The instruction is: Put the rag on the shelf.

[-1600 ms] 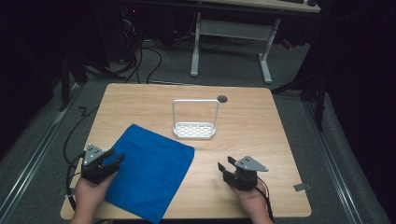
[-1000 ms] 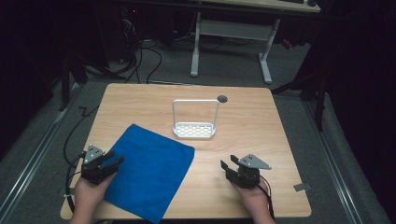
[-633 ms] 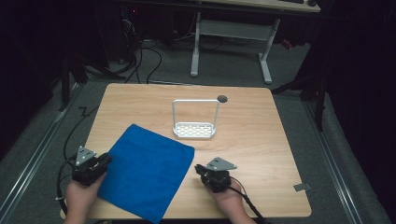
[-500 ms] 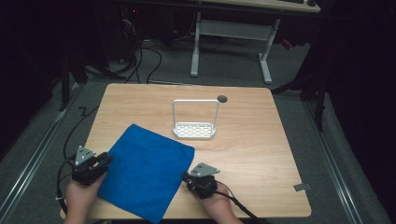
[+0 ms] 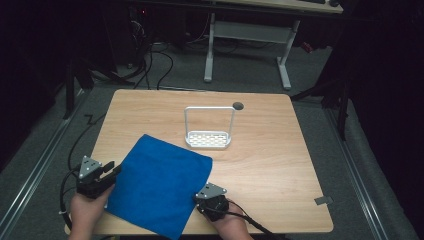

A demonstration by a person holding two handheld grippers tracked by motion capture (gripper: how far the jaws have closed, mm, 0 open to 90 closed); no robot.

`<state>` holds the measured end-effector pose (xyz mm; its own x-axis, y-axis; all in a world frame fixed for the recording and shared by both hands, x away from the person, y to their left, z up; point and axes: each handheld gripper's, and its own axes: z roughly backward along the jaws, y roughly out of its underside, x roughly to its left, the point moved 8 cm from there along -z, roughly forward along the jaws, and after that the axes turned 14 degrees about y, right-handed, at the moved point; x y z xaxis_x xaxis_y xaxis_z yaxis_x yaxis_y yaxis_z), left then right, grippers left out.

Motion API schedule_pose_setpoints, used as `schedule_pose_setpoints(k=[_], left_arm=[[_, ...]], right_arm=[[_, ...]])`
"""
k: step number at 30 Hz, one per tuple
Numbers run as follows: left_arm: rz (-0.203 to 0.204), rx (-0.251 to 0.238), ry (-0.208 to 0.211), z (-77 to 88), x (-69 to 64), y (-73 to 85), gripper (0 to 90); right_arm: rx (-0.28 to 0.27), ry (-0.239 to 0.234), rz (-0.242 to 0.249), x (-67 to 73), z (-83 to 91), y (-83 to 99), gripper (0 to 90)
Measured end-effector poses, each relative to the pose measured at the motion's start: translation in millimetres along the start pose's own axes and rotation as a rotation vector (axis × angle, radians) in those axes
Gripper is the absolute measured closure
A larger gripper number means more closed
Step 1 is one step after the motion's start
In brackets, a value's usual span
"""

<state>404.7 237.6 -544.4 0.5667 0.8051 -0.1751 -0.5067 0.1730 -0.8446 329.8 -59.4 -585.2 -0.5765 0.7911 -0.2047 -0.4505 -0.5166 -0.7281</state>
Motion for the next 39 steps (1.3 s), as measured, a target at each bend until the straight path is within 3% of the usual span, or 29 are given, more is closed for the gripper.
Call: schedule_pose_setpoints(k=[9, 17, 28, 32, 39], left_arm=[[-0.011, 0.009, 0.010, -3.3, -4.0, 0.7, 64.5], [-0.020, 0.026, 0.025, -6.2, -6.7, 2.3, 63.4], [-0.040, 0.042, 0.048, -11.4, -12.2, 3.8, 62.8], [-0.048, 0.043, 0.051, -12.9, -14.4, 3.4, 62.8], [-0.049, 0.042, 0.057, -13.4, -15.4, 3.5, 62.8]], right_arm=[[0.026, 0.030, -0.007, -24.5, 14.7, 18.2, 81.7], [0.038, 0.037, -0.018, -34.2, 25.2, 29.5, 81.5], [0.066, 0.084, -0.060, -62.8, 39.5, 48.9, 81.3], [0.073, 0.095, -0.071, -75.0, 43.7, 55.6, 88.9], [0.086, 0.112, -0.101, -94.6, 49.2, 65.4, 89.5]])
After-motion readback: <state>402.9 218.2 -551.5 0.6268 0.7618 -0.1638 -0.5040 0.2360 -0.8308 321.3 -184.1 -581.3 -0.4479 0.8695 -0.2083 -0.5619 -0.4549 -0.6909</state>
